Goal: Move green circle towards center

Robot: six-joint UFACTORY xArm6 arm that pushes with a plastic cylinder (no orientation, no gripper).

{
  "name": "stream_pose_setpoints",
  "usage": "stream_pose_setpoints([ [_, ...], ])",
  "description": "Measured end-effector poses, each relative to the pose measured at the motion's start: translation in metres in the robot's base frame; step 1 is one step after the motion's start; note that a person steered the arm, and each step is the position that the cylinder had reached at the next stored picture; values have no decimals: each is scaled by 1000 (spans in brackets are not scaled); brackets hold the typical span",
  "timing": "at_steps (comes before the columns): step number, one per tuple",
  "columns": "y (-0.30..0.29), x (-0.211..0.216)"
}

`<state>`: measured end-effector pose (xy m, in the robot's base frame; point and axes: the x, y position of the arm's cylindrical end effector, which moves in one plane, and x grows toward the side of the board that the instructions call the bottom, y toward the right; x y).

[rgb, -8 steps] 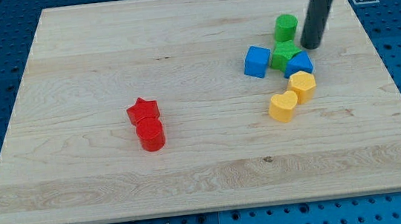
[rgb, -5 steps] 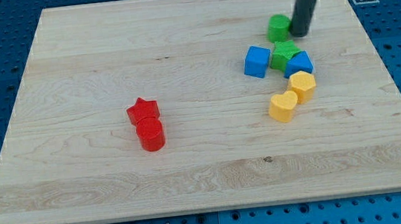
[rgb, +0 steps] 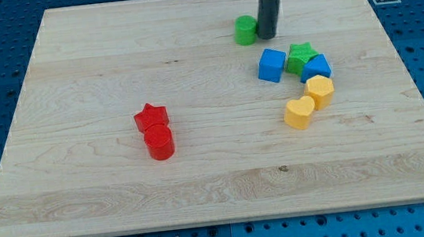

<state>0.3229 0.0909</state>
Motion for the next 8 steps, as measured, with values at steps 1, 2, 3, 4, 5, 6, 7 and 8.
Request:
stream_pose_setpoints([
  [1, -2, 0],
  [2, -2, -8],
  [3, 3, -36],
  [4, 3, -39],
  [5, 3, -39],
  [6, 3, -50],
  [7, -25, -52],
  [8, -43, -34],
])
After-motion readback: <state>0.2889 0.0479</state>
